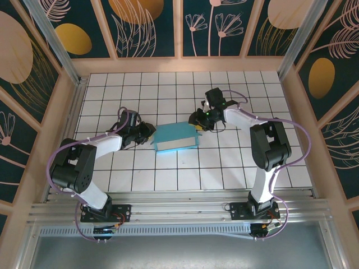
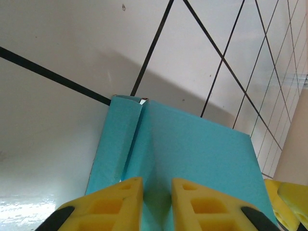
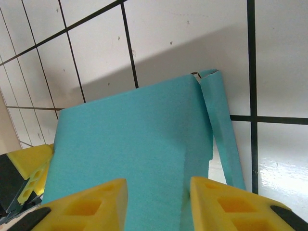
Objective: Fold the paper box
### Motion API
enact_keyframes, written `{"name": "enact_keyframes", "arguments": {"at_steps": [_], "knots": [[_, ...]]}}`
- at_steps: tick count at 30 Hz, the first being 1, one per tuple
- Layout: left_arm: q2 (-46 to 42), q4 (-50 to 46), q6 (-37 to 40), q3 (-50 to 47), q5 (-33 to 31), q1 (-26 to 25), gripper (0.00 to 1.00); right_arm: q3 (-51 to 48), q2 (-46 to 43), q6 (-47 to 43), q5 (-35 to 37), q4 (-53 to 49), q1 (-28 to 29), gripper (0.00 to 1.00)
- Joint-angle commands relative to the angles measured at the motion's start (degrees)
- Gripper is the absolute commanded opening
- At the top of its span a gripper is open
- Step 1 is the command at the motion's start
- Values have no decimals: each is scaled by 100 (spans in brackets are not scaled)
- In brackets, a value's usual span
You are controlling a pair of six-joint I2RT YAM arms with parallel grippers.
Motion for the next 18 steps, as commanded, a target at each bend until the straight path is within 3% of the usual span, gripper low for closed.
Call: {"name": "enact_keyframes", "arguments": {"at_steps": [1,10,18], "knots": [[-58,-24,-55,-53,-35,-31,22,55,-248,6,128,11,51,41],[-438,-708,282,239,-538,-31,30,181,-689,-30,552,-148,5,47],[-560,-674,197,80,-584,-182,37,-160,-889,-40,388,-191,25,51]]}}
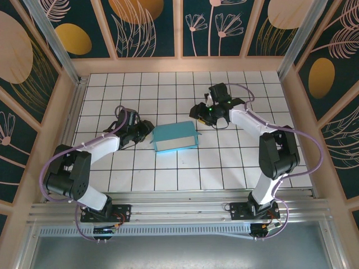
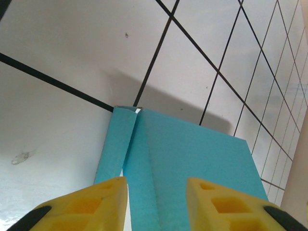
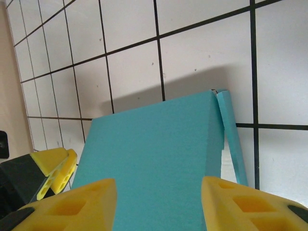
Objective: Fold the paper box
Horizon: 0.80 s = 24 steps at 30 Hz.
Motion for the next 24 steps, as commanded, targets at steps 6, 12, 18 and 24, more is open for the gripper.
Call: {"name": "enact_keyframes", "arguments": {"at_steps": [6,12,18,24], "knots": [[34,-105,-14,41,-100,-275,35,-339,-82,-38,-86,-18,80,48],[183,-167,-30,5,-206,-312,29,-535,58,12,-103,138,103,44],[283,-236,-21,34,-347,-345,26,-824,93,174,-141,444,135,38],[462,-263,-15,8,-504,-352,22,-1151,160,382,-126,796,170,30]]}}
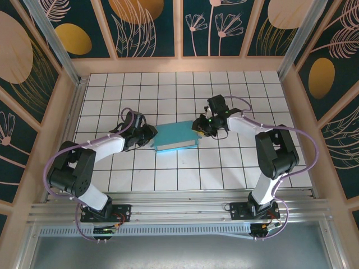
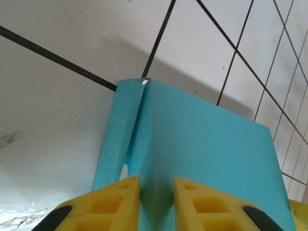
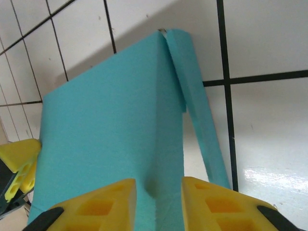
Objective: Fold the paper box
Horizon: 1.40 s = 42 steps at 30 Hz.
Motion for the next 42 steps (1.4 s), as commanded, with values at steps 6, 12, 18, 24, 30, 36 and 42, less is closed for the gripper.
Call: {"name": "enact_keyframes", "arguments": {"at_steps": [6,12,18,24,30,36,42], "knots": [[240,-157,-23,-69,-196,-31,19,-274,189,226,-102,415,91,28],[-117,-313,62,-30,-419,-35,23,-118,-9,121,93,245,83,29],[-478,-579,144,134,-557,-35,30,177,-263,-29,425,-4,44,36],[-612,-654,111,201,-495,-33,31,318,-293,-156,442,-106,32,37],[-614,-943,53,144,-720,-54,30,273,-70,-272,385,-127,50,38],[-533,-707,-33,6,-502,-211,30,236,160,-325,267,-88,214,32],[-280,-541,-134,-52,-438,-331,28,157,286,-230,189,102,283,25]]}}
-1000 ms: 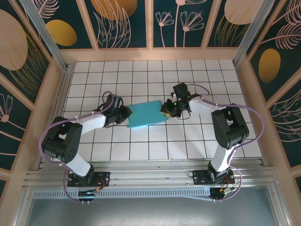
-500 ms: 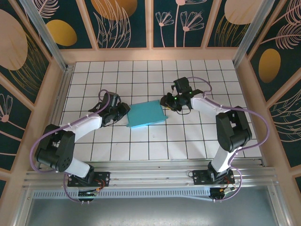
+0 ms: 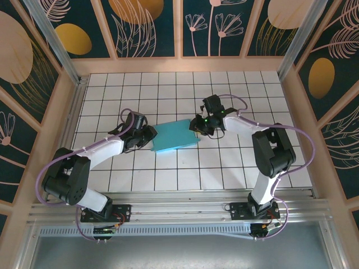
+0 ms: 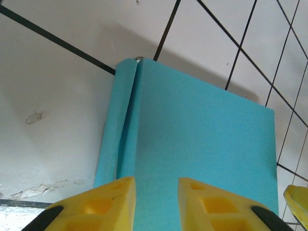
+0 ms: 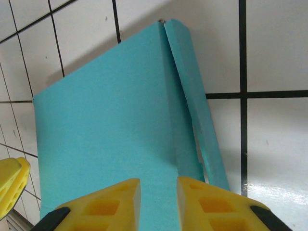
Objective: Fold the paper box
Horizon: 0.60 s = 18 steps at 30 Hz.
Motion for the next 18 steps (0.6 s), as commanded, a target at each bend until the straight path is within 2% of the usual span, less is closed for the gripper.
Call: {"name": "enact_keyframes", "arguments": {"at_steps": [1,10,18], "knots": [[210,123,-153,-99,91,-69,27,-81,120,-5,-138,104,76,25],[413,365,-181,-74,60,-118,21,-307,241,185,-182,432,233,21],[341,124,-60,82,-184,-118,21,-344,83,176,-3,359,244,21]]}}
